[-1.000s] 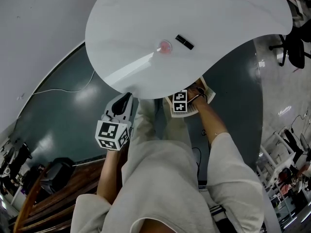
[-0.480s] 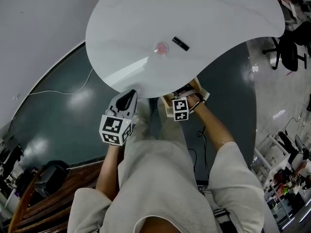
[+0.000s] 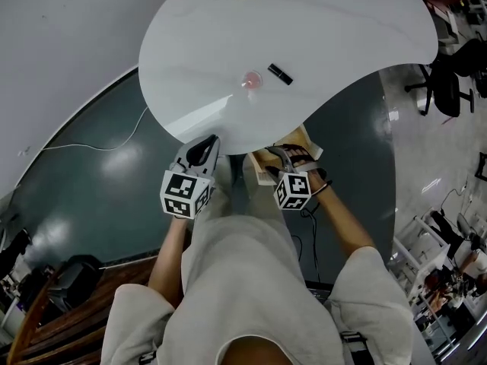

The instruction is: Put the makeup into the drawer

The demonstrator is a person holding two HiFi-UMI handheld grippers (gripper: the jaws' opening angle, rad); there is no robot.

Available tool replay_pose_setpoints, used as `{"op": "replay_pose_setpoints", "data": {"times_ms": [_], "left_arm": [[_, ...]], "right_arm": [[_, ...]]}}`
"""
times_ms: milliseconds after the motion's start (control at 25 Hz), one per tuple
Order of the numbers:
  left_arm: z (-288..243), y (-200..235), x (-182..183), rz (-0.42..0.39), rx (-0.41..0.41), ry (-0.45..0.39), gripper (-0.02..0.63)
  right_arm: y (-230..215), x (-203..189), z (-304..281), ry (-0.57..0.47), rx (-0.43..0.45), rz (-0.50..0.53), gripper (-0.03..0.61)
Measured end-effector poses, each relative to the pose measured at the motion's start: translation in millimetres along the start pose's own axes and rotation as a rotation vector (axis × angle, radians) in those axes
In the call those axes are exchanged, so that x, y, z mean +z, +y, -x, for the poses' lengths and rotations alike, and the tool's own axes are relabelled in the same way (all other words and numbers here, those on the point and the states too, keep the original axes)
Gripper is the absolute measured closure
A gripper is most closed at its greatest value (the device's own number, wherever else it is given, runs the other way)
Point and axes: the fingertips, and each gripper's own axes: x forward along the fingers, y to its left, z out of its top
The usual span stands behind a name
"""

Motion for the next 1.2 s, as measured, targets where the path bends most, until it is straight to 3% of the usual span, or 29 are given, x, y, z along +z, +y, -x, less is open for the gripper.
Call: {"op": "replay_pose_setpoints", "data": {"times_ms": [280, 560, 920, 1200], "left_arm": [[-3, -2, 11, -0.01, -0.007, -0.007, 0.591], [-2, 0, 17, -0.004, -0.008, -0.012, 0.591], [-3, 4, 19, 0.005, -0.002, -0.018, 0.591], [1, 5, 19, 0.021, 0.017, -0.027, 0.591]], "right_arm": [[-27, 32, 67, -0.164, -0.091, -0.308, 0.321], [-102, 25, 95, -0.293, -0.192, -0.614, 0.321], [-213, 13, 82, -0.279, -0.336, -0.615, 0.338], [-251, 5, 61, -0.234, -0.338, -0.623, 0.359]]}}
